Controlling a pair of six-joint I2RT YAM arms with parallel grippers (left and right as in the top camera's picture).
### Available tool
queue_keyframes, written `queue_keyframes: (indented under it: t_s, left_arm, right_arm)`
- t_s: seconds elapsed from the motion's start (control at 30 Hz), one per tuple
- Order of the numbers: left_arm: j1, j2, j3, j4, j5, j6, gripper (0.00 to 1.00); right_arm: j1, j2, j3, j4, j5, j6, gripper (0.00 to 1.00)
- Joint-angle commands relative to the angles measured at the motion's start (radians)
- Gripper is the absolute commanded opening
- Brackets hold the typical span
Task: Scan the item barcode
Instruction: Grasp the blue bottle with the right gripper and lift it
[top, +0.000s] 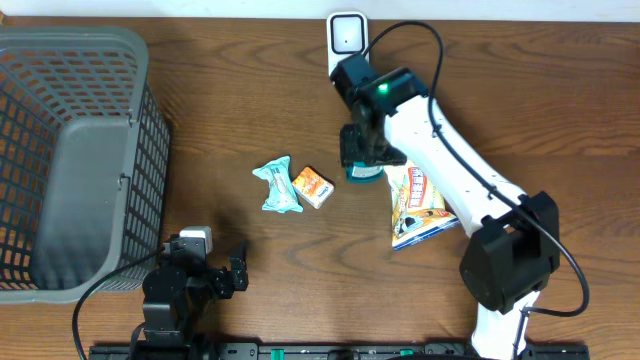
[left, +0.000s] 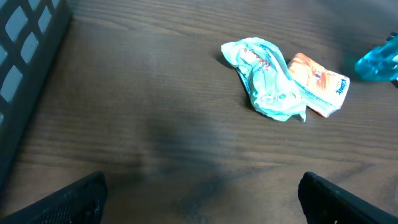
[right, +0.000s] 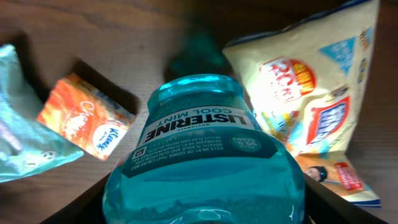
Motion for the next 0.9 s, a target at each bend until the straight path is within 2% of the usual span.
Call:
queue_keyframes:
  t_s: [0.0, 0.27, 0.33, 0.4, 0.43, 0.57, 0.73, 0.87]
  left_arm:
    - [0.002, -0.001, -0.013, -0.003, 0.012, -0.009, 0.98]
    - [0.002, -0.001, -0.013, -0.003, 0.012, -0.009, 0.98]
    - [0.002, -0.001, -0.013, -0.003, 0.012, -0.009, 0.98]
    - [0.002, -0.001, -0.013, -0.003, 0.012, -0.009, 0.98]
    - [0.002, -0.001, -0.013, -0.003, 0.012, -0.009, 0.98]
    - [0.002, -0.001, -0.013, -0.003, 0.012, -0.009, 0.98]
    - [0.002, -0.001, -0.013, -0.003, 0.012, -0.009, 0.98]
    - [0.002, -0.001, -0.013, -0.003, 0.012, -0.009, 0.98]
  right_arm:
    - [0.026, -0.003, -0.043, 0.012, 0.041, 0.080, 0.69]
    - [0.035, -0.003, -0.113, 0.063, 0.035, 0.098, 0.78]
    - [0.035, -0.003, -0.111, 0.064, 0.035, 0.077, 0.84]
    - [0.035, -0.003, -0.102, 0.058, 0.033, 0.041, 0.98]
    - [0.035, -0.004, -0.091, 0.048, 0.030, 0.021, 0.99]
    - [0.035, -0.014, -0.023, 0.003, 0.013, -0.061, 0.99]
    - [0.035, -0.018, 0.144, -0.097, 0.010, -0.175, 0.99]
    - [0.034, -0.018, 0.278, -0.177, 0.010, -0.325, 0.99]
